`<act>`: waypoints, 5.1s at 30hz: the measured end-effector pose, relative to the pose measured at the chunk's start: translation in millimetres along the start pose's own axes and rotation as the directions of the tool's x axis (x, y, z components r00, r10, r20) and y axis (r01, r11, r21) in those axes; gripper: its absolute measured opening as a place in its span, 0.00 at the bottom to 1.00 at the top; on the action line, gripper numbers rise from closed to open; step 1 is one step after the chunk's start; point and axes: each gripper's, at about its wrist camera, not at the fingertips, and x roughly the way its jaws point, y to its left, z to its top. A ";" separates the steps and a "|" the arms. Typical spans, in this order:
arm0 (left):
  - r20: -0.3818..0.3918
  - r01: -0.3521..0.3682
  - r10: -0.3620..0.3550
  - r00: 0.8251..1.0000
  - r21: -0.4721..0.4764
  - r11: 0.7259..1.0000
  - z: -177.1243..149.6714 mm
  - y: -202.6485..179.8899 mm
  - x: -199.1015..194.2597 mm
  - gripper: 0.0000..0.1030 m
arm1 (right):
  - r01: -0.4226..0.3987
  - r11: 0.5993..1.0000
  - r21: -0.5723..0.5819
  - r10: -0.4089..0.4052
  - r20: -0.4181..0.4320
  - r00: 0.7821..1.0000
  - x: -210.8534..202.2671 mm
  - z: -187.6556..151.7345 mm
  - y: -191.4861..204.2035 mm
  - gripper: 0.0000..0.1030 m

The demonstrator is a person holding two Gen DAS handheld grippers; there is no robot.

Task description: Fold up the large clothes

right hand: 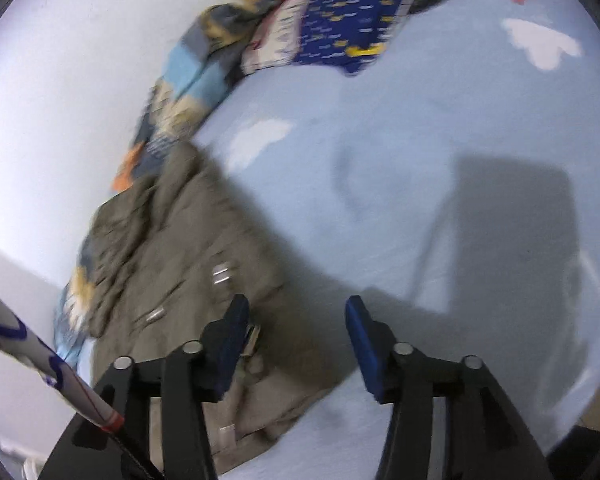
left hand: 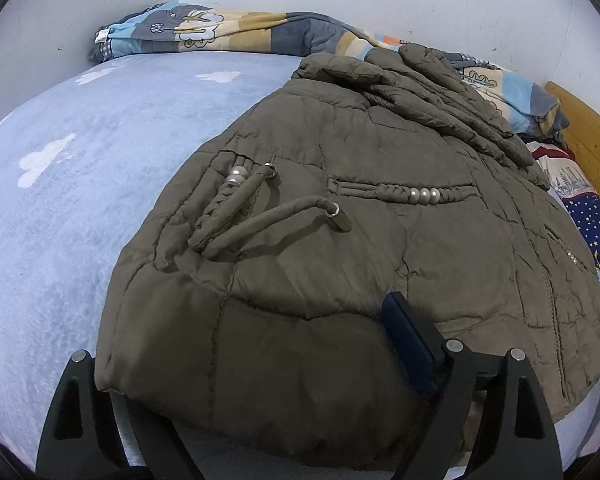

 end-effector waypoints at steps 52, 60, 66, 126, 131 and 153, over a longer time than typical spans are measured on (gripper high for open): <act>0.034 -0.069 0.067 0.997 0.072 0.995 -7.4 -12.0 -1.4 0.75 | -0.126 0.962 -0.241 0.091 -0.149 0.985 40.3 -48.5 49.3 0.31; 0.062 -0.065 0.056 0.996 0.140 0.988 -8.1 -25.8 -7.8 0.37 | -0.092 0.965 -0.244 0.053 -0.161 0.986 44.1 -45.9 56.1 0.33; 0.121 -0.065 0.043 0.992 0.176 0.982 -8.9 -31.6 -22.8 0.24 | -0.112 0.948 -0.298 0.083 -0.107 0.991 28.2 -44.2 65.3 0.18; 0.283 0.026 -0.082 0.956 0.197 0.980 15.3 -13.7 -149.3 0.17 | -0.352 0.870 -0.345 0.355 -0.056 0.933 -108.9 -29.2 59.7 0.12; 0.321 0.033 -0.101 0.942 0.210 0.977 41.3 -23.0 -157.2 0.18 | -0.374 0.851 -0.369 0.390 -0.035 0.920 -117.3 -10.1 79.0 0.12; 0.218 0.165 -0.188 0.958 0.116 0.979 276.3 -72.7 -63.0 0.40 | -0.349 0.818 -0.457 0.403 0.023 0.915 -25.7 137.0 268.4 0.12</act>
